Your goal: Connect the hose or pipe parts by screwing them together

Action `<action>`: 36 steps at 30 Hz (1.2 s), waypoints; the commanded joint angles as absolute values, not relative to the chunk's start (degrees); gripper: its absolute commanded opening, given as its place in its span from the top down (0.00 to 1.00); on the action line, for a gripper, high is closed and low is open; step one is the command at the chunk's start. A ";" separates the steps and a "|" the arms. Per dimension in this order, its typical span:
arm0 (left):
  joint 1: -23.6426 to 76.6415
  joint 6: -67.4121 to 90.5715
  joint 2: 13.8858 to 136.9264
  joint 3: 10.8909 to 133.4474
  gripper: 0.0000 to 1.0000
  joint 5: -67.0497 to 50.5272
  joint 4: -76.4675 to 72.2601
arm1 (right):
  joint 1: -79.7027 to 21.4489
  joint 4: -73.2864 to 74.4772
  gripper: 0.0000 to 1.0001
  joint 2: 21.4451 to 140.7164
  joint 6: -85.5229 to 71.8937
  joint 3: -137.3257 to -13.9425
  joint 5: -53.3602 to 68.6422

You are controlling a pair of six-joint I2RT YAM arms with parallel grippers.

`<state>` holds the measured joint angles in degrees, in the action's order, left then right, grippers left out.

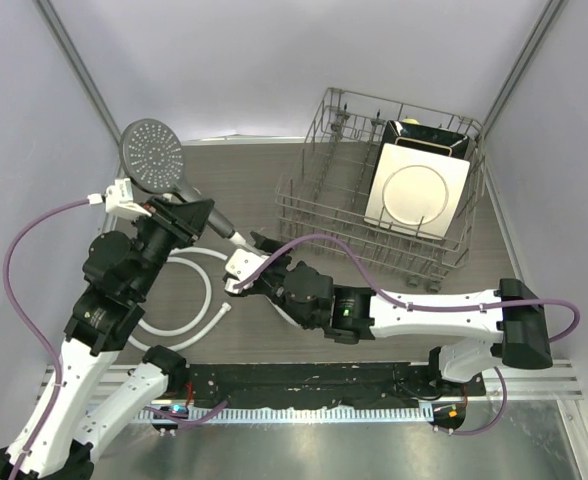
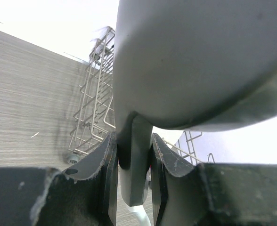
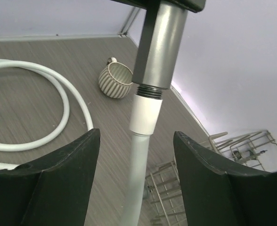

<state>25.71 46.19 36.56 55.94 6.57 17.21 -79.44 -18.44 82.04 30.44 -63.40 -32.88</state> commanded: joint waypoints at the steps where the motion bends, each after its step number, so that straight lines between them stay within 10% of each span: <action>1: 25.49 45.70 35.07 57.83 1.00 8.79 14.50 | -80.16 -25.22 0.33 82.61 34.45 -66.27 -38.67; 19: 25.58 49.66 34.19 56.60 1.00 7.12 14.68 | -80.59 -30.67 0.57 86.83 37.27 -68.38 -38.14; 25: 25.58 49.40 33.93 55.73 1.00 6.16 13.72 | -80.16 -31.29 0.94 85.87 35.08 -67.94 -36.13; 36: 25.58 50.18 27.08 46.15 1.00 -4.91 -1.48 | -63.56 -28.99 0.99 73.31 3.45 -61.62 0.16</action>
